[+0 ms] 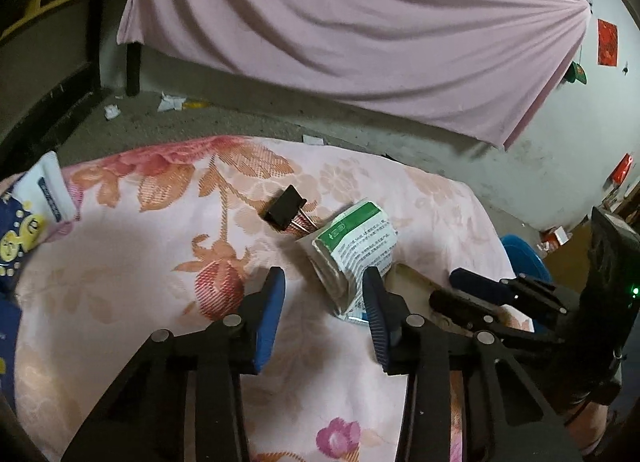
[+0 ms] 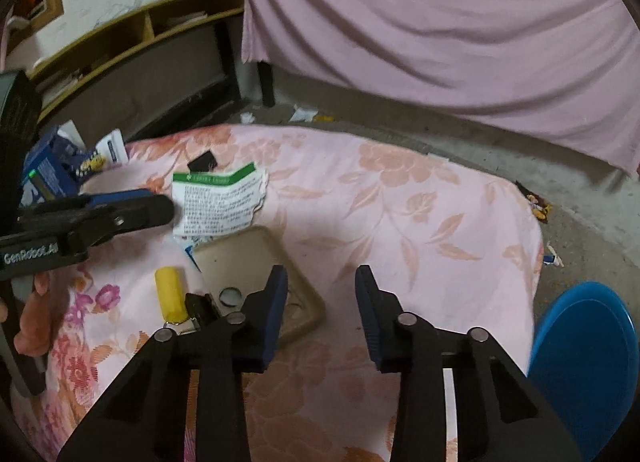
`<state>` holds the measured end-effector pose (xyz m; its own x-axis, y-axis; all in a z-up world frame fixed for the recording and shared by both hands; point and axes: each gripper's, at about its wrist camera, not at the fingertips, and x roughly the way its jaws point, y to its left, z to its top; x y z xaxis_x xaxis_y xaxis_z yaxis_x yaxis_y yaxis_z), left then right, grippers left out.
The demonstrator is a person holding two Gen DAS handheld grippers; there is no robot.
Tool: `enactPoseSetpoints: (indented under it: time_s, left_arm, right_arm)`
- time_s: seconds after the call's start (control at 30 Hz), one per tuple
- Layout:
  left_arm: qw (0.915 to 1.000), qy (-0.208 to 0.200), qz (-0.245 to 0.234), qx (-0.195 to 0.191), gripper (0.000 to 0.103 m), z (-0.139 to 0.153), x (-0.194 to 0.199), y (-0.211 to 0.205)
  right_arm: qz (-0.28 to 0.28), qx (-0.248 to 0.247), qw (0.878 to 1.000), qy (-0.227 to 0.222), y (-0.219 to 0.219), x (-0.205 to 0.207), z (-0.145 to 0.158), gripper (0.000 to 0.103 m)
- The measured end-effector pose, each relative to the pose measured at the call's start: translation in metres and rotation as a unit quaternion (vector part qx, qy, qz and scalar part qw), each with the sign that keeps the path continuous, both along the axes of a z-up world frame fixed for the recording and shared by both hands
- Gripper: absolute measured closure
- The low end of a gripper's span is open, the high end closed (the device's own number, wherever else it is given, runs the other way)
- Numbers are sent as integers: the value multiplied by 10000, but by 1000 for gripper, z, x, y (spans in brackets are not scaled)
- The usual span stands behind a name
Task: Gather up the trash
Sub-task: 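Grasp the white-green paper packet with the left gripper while the right gripper grasps the beige phone case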
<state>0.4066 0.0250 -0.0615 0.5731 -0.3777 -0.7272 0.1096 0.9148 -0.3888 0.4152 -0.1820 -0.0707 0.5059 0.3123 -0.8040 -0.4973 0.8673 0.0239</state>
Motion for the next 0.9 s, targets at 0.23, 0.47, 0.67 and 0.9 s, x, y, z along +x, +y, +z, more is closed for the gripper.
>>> enactPoseSetpoints:
  time_s: [0.23, 0.47, 0.67, 0.9]
  left_arm:
    - [9999, -42, -58, -103, 92, 2, 5, -2]
    - [9994, -335, 16, -8, 97, 7, -3, -2]
    - [9978, -646, 59, 101, 100, 14, -14, -4]
    - [9938, -1080, 196, 164, 100, 24, -28, -4]
  right_arm:
    - [77, 215, 9992, 314, -2, 7, -6, 78]
    - [90, 274, 9991, 317, -1, 6, -6, 91]
    - [56, 45, 10000, -62, 0, -3, 2, 101]
    - [-65, 62, 9992, -397, -5, -7, 11, 101]
